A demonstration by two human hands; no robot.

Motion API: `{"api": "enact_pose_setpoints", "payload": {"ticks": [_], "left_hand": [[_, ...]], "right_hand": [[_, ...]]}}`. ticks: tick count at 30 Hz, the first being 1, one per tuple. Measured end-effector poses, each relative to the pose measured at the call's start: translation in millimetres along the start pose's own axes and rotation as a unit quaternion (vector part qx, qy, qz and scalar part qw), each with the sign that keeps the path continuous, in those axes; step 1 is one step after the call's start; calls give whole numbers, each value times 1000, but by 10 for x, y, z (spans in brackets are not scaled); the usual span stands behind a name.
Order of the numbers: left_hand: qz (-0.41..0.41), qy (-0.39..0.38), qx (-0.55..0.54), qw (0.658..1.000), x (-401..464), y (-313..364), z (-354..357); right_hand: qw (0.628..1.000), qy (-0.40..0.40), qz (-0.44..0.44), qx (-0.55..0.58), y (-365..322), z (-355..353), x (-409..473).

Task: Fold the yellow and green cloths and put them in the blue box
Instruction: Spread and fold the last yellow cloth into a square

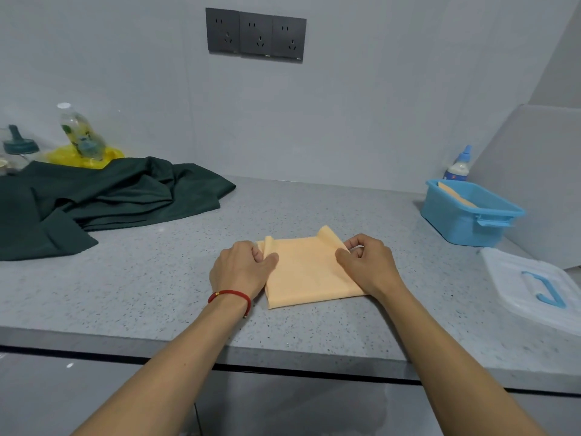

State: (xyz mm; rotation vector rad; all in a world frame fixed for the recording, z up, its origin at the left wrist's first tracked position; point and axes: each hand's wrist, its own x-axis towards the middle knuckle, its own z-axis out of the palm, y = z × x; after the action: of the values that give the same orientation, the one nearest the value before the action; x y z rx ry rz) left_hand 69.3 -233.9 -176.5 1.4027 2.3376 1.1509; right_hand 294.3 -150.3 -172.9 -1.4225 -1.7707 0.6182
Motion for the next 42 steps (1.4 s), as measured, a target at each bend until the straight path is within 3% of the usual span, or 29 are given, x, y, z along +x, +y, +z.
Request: {"api": "enact_pose_setpoints", "payload": {"ticks": [18,20,23,24,26,28,30,34,37,39,42], "left_hand": [[20,29,62,997,106,6,115],[20,27,62,997,109,-8,123],[28,32,69,997,128,-18,136],[28,35,71,996,140,-12,137],[25,36,76,996,149,0,128],[29,30,92,995,140,21,120],[29,13,114,993,119,50,95],[65,1,181,981,129,232,-6],[260,41,180,948,86,491,80],[309,-41,190,931,59,552,198],[212,-204,240,925,70,401,327]], "right_hand": [[999,20,38,-26,3,27,5],[992,52,5,-113,-48,11,-62],[935,108,-175,-290,-182,0,-101],[922,74,-240,-295,-248,-5,-70],[892,-74,-304,-326,-322,-10,41],[863,-217,-251,-381,-268,11,108],[869,-292,-165,-363,-146,48,101],[887,-281,-155,-332,1,134,61],[886,-278,-158,-337,-5,151,84],[886,-281,-157,-334,4,167,79],[888,-312,-129,-312,-2,144,139]]}}
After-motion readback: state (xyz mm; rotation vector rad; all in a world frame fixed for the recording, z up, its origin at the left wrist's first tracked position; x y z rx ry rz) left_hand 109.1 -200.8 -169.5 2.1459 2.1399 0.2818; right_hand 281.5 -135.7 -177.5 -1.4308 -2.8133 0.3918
